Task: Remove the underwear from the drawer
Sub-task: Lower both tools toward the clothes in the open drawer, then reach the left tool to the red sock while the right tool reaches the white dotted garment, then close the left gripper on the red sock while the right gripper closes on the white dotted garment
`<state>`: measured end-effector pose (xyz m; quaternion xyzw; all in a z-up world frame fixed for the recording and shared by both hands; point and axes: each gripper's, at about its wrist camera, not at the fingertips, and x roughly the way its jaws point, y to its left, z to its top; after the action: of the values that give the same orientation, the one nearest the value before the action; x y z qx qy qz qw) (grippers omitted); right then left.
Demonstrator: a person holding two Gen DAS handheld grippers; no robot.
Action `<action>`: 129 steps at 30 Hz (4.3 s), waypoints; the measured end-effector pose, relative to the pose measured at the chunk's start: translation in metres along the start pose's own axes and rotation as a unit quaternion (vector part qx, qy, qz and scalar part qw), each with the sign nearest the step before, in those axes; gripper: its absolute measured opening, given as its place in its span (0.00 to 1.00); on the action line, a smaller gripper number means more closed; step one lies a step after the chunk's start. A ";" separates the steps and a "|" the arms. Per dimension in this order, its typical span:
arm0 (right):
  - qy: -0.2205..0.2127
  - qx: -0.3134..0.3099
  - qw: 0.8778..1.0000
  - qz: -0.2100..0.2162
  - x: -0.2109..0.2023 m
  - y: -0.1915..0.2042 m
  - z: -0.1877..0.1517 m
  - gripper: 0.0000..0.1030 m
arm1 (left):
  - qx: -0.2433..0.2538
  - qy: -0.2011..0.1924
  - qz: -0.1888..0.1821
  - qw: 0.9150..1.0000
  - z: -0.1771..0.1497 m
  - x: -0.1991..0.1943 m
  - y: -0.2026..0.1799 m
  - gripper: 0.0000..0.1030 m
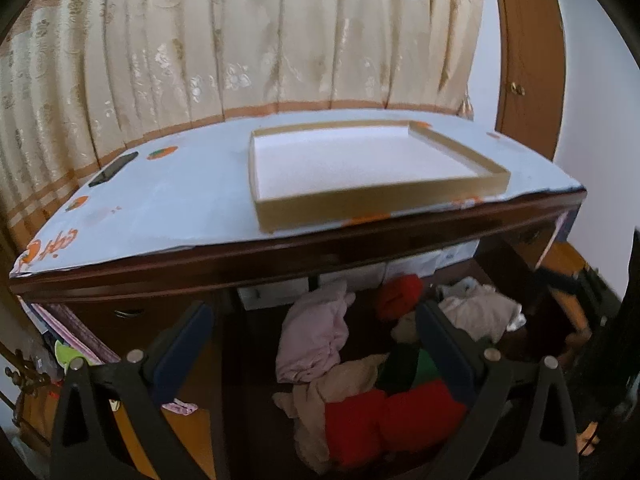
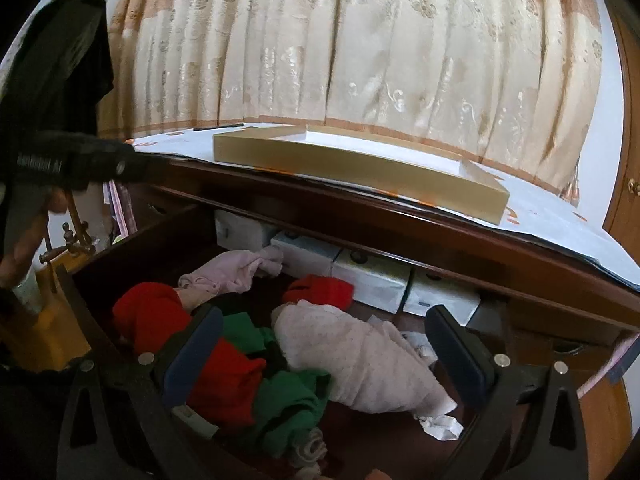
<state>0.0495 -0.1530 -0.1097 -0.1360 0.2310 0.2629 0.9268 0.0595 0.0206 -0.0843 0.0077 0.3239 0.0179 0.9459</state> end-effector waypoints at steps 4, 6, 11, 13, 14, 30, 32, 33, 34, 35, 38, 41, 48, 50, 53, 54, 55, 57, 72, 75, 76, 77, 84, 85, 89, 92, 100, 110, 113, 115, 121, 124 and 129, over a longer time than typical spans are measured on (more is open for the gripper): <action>0.013 0.002 1.000 -0.010 0.000 -0.009 0.006 0.99 | 0.021 0.018 -0.025 0.999 -0.004 0.009 -0.003 1.00; 0.018 0.004 1.000 -0.009 0.000 -0.015 0.009 0.99 | 0.044 0.029 -0.042 0.998 -0.006 0.012 -0.006 1.00; 0.034 0.008 0.999 0.009 -0.001 -0.031 0.015 0.99 | 0.112 0.053 -0.076 0.989 -0.011 0.018 -0.014 1.00; 0.037 -0.001 0.999 0.002 -0.001 -0.034 0.015 0.99 | 0.145 0.061 -0.083 0.984 -0.014 0.019 -0.020 1.00; 0.041 -0.004 0.999 -0.001 -0.001 -0.035 0.014 0.99 | 0.163 0.070 -0.095 0.980 -0.016 0.019 -0.025 1.00; 0.064 -0.014 0.998 0.002 0.008 -0.038 0.002 0.99 | 0.247 0.168 -0.193 0.934 -0.026 0.047 -0.052 0.81; 0.065 -0.012 0.998 0.002 0.010 -0.039 0.002 0.99 | 0.260 0.176 -0.208 0.926 -0.026 0.047 -0.050 0.81; 0.066 -0.010 0.998 0.002 0.011 -0.040 0.002 0.99 | 0.271 0.179 -0.213 0.921 -0.027 0.047 -0.051 0.81; 0.067 -0.008 0.998 0.003 0.012 -0.040 0.002 0.99 | 0.283 0.180 -0.216 0.917 -0.028 0.047 -0.052 0.80; 0.069 -0.007 0.998 0.004 0.014 -0.041 0.002 0.99 | 0.293 0.182 -0.224 0.911 -0.028 0.046 -0.054 0.79; 0.070 -0.010 0.997 0.005 0.015 -0.040 0.003 0.99 | 0.327 0.192 -0.246 0.892 -0.030 0.045 -0.059 0.77; 0.075 -0.014 0.997 0.008 0.017 -0.039 0.003 0.99 | 0.360 0.206 -0.251 0.874 -0.035 0.049 -0.066 0.77; 0.088 -0.025 0.996 0.010 0.021 -0.037 0.006 0.99 | 0.330 0.259 -0.321 0.850 -0.032 0.075 -0.072 0.68; 0.092 -0.034 0.995 0.007 0.022 -0.037 0.007 0.99 | 0.337 0.264 -0.331 0.841 -0.037 0.077 -0.075 0.60; 0.101 -0.061 0.993 0.005 0.025 -0.035 0.008 0.99 | 0.337 0.262 -0.347 0.835 -0.039 0.071 -0.074 0.43; 0.104 -0.072 0.992 0.003 0.027 -0.035 0.008 0.99 | 0.336 0.257 -0.348 0.837 -0.039 0.067 -0.072 0.42; 0.110 -0.080 0.991 0.006 0.029 -0.035 0.008 0.99 | 0.334 0.255 -0.348 0.838 -0.040 0.065 -0.071 0.39; 0.124 -0.082 0.989 0.016 0.035 -0.037 0.010 0.99 | 0.319 0.245 -0.350 0.846 -0.039 0.060 -0.063 0.36; 0.172 -0.151 0.971 0.064 0.066 -0.028 0.024 0.77 | 0.150 0.190 -0.346 0.907 -0.016 0.055 0.005 0.35; 0.194 -0.183 0.961 0.066 0.077 -0.020 0.020 0.72 | 0.148 0.194 -0.339 0.908 -0.022 0.062 0.007 0.35; 0.198 -0.187 0.959 0.071 0.078 -0.019 0.020 0.72 | 0.151 0.194 -0.337 0.909 -0.023 0.063 0.006 0.35; 0.203 -0.197 0.956 0.079 0.080 -0.016 0.019 0.72 | 0.153 0.194 -0.336 0.909 -0.023 0.063 0.004 0.36; 0.232 -0.221 0.943 0.094 0.096 -0.005 0.010 0.72 | 0.175 0.194 -0.315 0.912 -0.021 0.074 -0.012 0.45; 0.234 -0.227 0.941 0.093 0.098 -0.004 0.008 0.72 | 0.176 0.195 -0.315 0.912 -0.020 0.076 -0.013 0.45; 0.245 -0.235 0.936 0.095 0.104 -0.001 0.006 0.72 | 0.174 0.200 -0.318 0.910 -0.020 0.078 -0.016 0.44; 0.272 -0.219 0.931 0.106 0.112 -0.003 0.001 0.72 | 0.185 0.195 -0.313 0.911 -0.021 0.074 -0.020 0.40; 0.257 -0.186 0.942 0.112 0.097 -0.008 0.011 0.41 | 0.150 0.155 -0.305 0.928 -0.022 0.045 -0.010 0.36; 0.223 -0.142 0.961 0.088 0.075 -0.020 0.012 0.39 | 0.092 0.128 -0.293 0.943 -0.020 0.031 0.005 0.36; 0.217 -0.134 0.963 0.083 0.071 -0.021 0.008 0.39 | 0.063 0.123 -0.298 0.944 -0.018 0.030 0.012 0.36; 0.209 -0.127 0.966 0.085 0.070 -0.023 0.010 0.39 | 0.062 0.121 -0.276 0.951 -0.019 0.032 0.013 0.36; 0.205 -0.120 0.967 0.088 0.068 -0.024 0.010 0.39 | 0.079 0.149 -0.229 0.959 -0.026 0.049 0.000 0.39; 0.204 -0.122 0.967 0.092 0.067 -0.025 0.010 0.39 | 0.084 0.145 -0.210 0.963 -0.023 0.049 -0.003 0.43; 0.200 -0.126 0.967 0.091 0.066 -0.025 0.008 0.39 | 0.076 0.132 -0.200 0.968 -0.016 0.047 0.000 0.43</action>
<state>0.1163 -0.1422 -0.1324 -0.2800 0.3882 0.3410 0.8091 0.0871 0.0222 -0.1256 0.0125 0.4412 -0.1958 0.8757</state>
